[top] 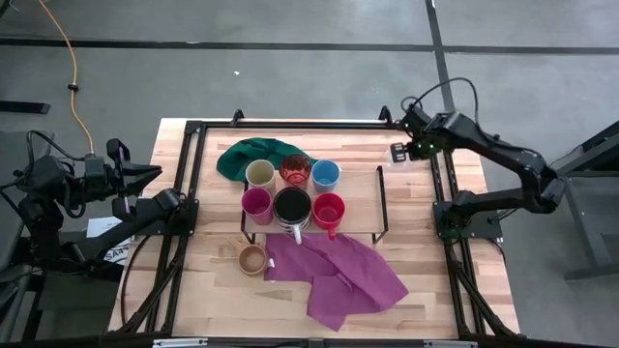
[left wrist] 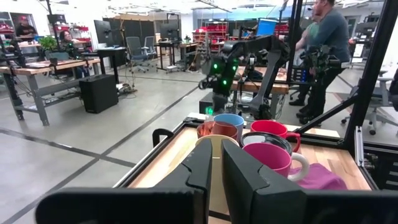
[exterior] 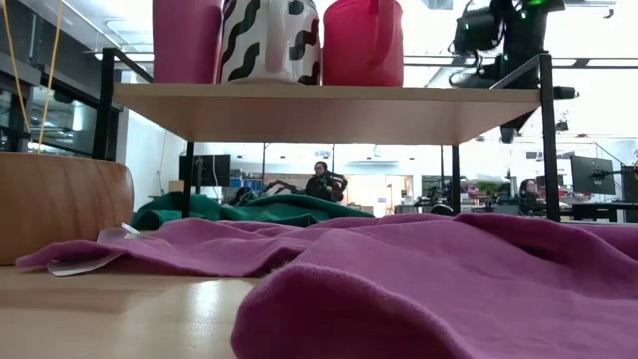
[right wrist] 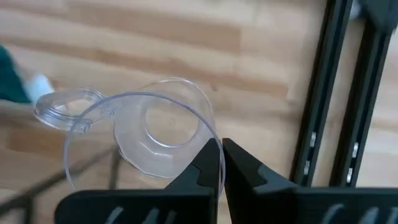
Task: Stack small to large cups/mugs on shelf
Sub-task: Put the transparent mug on the shelf
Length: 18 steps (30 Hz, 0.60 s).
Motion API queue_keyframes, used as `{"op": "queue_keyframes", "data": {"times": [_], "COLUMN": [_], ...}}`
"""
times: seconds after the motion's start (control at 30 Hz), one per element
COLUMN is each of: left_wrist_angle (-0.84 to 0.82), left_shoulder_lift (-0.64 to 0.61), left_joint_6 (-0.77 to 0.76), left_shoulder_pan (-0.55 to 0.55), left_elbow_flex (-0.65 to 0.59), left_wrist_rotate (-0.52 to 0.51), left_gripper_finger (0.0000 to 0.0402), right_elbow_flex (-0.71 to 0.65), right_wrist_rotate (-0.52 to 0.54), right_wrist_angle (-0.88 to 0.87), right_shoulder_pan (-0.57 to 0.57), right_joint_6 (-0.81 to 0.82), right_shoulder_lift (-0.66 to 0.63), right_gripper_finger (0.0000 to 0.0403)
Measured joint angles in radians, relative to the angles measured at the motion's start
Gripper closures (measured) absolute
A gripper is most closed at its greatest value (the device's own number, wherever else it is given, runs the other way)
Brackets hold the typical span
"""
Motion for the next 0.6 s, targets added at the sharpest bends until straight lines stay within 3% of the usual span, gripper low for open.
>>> {"op": "queue_keyframes", "data": {"times": [0.3, 0.6], "left_wrist_angle": [0.000, 0.001], "left_shoulder_lift": [0.000, 0.000], "left_joint_6": [0.000, 0.000], "left_shoulder_pan": [0.000, 0.000], "left_elbow_flex": [0.000, 0.000], "left_wrist_rotate": [0.000, -0.018], "left_gripper_finger": [0.0378, 0.0378], "right_elbow_flex": [0.194, 0.356], "right_wrist_rotate": [0.012, -0.111], "right_wrist_angle": [-0.090, -0.161], "right_shoulder_pan": [0.000, 0.032], "right_joint_6": [-0.074, -0.130], "right_shoulder_lift": [0.000, 0.000], "right_gripper_finger": [0.0403, 0.0403]}}
